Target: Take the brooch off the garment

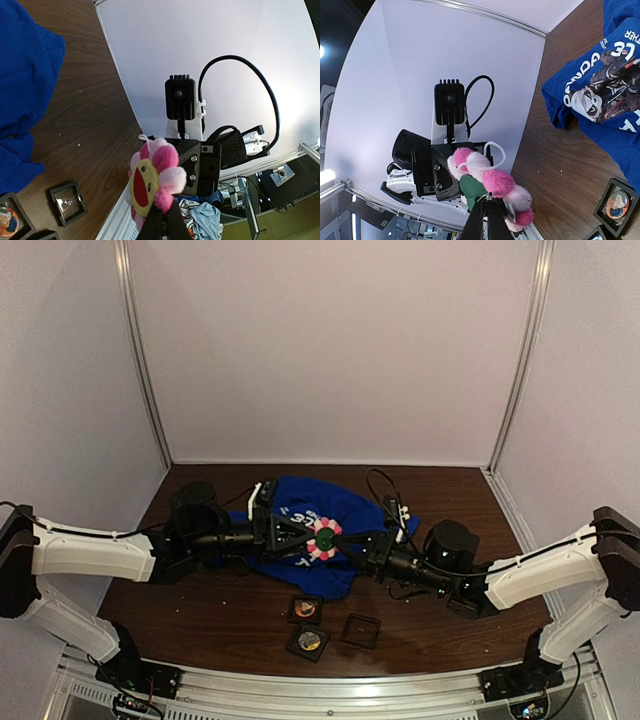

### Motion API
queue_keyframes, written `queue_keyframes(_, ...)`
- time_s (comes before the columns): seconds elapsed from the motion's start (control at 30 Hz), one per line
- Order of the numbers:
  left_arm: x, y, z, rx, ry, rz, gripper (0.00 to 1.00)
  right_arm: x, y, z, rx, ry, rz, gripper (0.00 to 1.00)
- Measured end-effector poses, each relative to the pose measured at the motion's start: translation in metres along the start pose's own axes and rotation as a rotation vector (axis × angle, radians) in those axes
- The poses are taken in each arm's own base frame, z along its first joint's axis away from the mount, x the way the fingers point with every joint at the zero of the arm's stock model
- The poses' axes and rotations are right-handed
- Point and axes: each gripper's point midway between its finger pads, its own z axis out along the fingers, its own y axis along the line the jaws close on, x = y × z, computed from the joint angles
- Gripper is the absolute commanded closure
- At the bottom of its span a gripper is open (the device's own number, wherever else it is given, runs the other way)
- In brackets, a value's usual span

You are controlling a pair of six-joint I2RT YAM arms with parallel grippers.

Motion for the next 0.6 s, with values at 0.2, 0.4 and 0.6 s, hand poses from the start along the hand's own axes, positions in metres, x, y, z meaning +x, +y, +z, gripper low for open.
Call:
queue_keyframes(0.2,-0.001,0.005,0.0,-0.016,-0.011,-0.004,1.0,0.002,0.0,0.003,0.011,0.016,0.03,1.0)
queue_keyframes(0.4,-0.004,0.01,0.0,-0.038,-0.036,0.011,1.0,0.005,-0.002,0.006,0.035,0.035,0.117,1.0)
queue_keyframes(0.6,-0.006,0.02,-0.002,-0.068,-0.063,0.019,1.0,0.005,-0.003,0.01,0.069,0.045,0.176,1.0)
